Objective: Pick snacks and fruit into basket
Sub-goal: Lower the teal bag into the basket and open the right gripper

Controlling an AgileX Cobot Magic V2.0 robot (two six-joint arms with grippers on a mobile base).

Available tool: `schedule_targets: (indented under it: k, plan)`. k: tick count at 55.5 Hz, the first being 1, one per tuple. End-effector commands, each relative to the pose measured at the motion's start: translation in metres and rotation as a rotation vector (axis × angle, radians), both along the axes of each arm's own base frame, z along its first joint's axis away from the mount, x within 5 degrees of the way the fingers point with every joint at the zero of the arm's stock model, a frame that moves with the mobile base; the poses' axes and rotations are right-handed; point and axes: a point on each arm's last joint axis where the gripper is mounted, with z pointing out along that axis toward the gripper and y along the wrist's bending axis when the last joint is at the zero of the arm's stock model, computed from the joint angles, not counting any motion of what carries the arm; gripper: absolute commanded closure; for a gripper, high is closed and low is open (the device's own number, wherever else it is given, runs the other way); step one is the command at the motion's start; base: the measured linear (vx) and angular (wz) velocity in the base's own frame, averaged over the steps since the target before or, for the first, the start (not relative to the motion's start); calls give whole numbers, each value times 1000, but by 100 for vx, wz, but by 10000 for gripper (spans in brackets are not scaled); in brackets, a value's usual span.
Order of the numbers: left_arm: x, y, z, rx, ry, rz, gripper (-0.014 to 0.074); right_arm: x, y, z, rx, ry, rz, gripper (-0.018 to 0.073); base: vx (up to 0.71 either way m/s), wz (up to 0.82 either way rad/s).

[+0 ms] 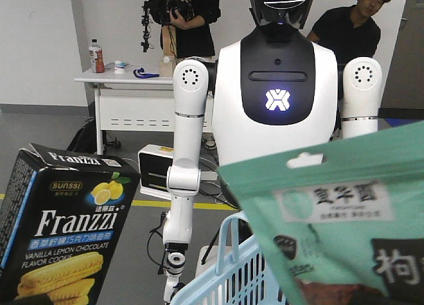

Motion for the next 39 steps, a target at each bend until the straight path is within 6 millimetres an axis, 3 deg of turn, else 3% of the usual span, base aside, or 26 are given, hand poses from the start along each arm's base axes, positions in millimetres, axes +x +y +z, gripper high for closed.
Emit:
schedule_targets:
  k: [1, 29, 39]
  plan:
    - [-1, 0, 19, -85, -94, 1, 556, 12, 13, 8, -18, -90, 36, 566, 0, 0]
    - [-1, 0, 19, -86, -93, 0, 556, 91, 58, -57, -480, -20, 26, 566, 0, 0]
    - [-1, 0, 19, -86, -93, 0, 556, 106, 66, -78, -590, 27, 34, 566, 0, 0]
